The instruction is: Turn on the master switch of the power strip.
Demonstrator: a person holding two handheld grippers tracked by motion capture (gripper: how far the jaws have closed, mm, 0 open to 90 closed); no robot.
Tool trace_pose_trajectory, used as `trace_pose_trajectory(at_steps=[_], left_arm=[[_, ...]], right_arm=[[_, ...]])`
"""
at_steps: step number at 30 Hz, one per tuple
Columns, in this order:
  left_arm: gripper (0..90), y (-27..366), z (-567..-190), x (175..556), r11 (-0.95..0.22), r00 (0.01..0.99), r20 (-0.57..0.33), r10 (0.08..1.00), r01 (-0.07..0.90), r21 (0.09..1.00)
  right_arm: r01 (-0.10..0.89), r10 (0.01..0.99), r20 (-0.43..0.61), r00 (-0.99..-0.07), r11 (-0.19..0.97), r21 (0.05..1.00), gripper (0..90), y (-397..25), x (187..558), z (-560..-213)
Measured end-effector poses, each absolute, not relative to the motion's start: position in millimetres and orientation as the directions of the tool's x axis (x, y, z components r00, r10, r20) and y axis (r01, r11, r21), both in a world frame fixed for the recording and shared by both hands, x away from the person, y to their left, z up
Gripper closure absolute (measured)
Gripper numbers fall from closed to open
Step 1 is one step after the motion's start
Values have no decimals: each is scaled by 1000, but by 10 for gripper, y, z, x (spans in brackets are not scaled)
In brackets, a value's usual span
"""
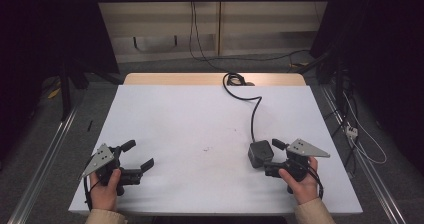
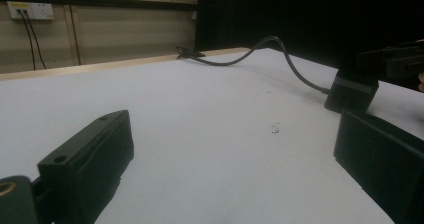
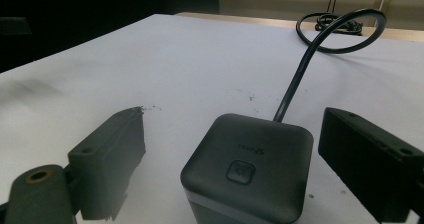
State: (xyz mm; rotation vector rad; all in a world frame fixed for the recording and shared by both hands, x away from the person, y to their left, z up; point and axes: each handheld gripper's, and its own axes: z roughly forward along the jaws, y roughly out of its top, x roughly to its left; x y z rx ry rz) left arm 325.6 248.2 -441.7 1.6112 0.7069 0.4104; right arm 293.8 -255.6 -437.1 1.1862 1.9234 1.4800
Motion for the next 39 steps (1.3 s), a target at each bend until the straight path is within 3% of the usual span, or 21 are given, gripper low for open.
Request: trace_pose_trajectory(at_steps=[39], left_arm=[[22,2448,-4427,3272,-53,754,-130,644,213,975]], right_arm=[[346,811,132,-570,90,934,72,-2667,2865,-4402]])
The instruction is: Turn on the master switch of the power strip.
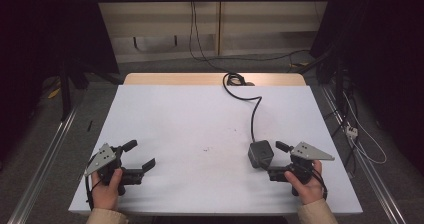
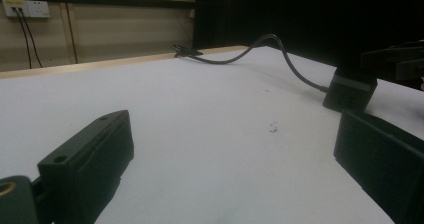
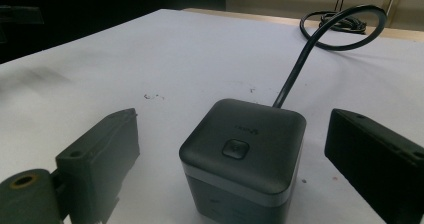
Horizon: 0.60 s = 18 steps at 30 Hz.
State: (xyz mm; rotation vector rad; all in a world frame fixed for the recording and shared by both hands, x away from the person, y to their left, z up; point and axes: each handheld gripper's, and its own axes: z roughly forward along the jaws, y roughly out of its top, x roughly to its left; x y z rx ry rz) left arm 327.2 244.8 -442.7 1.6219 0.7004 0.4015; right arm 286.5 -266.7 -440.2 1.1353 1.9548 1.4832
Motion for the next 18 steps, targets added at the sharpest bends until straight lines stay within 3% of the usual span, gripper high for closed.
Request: trace_pose_trajectory(at_steps=[18], left_arm=[[22,2436,-4419,3283,-46,754,-133,643,211,976]], right_arm=[[343,814,124,-567,96,935,73,-2786,2810,-4427]])
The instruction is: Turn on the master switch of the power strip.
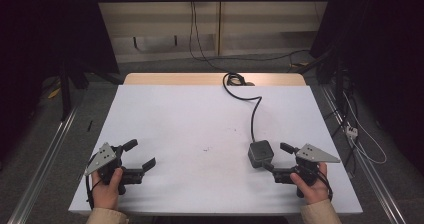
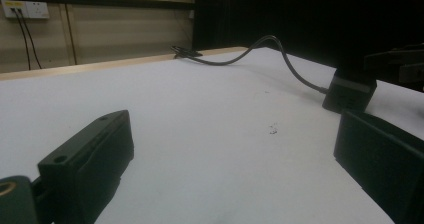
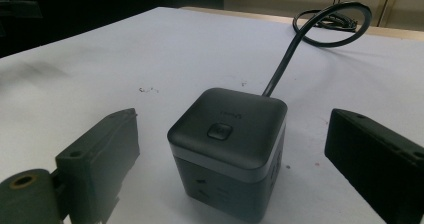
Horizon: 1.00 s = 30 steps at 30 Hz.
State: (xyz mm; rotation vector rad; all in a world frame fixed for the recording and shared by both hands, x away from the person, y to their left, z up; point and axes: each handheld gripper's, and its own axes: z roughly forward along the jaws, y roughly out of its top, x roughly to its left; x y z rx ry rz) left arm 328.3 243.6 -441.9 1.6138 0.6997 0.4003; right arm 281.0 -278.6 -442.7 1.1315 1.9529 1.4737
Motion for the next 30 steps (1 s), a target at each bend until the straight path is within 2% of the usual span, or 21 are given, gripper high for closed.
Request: trace_pose_trajectory(at_steps=[30], left_arm=[[22,2463,-4424,3283,-50,745,-129,655,213,976]], right_arm=[[359,820,124,-560,105,927,76,-2980,2761,-4479]])
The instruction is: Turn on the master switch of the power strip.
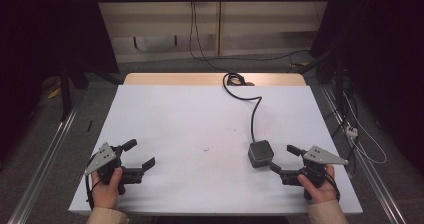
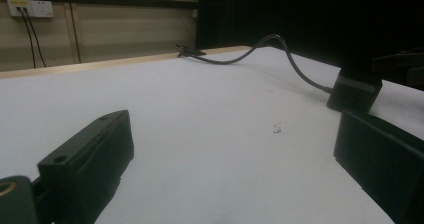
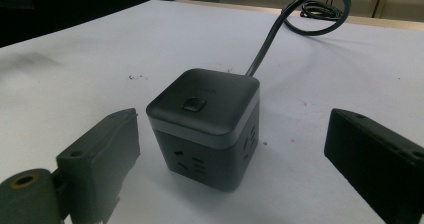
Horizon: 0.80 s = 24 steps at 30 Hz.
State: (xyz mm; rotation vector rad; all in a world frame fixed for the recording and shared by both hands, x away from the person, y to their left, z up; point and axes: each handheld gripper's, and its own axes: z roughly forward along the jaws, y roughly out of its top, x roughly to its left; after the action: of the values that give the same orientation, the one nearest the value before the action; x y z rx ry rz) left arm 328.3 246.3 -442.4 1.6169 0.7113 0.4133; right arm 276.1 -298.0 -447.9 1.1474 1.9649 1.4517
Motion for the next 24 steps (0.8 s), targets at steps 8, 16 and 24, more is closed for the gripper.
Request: trace_pose_trajectory(at_steps=[8,16,24], left_arm=[[23,2467,-4422,3273,-49,741,-129,659,213,976],[22,2456,-4428,3268,-48,742,-132,657,216,975],[22,2449,-4422,3276,-47,745,-131,654,213,976]], right_arm=[[364,819,120,-561,114,924,76,-3010,2732,-4487],[363,818,118,-563,116,925,77,-3014,2729,-4495],[370,815,118,-567,124,921,79,-3005,2714,-4507]])
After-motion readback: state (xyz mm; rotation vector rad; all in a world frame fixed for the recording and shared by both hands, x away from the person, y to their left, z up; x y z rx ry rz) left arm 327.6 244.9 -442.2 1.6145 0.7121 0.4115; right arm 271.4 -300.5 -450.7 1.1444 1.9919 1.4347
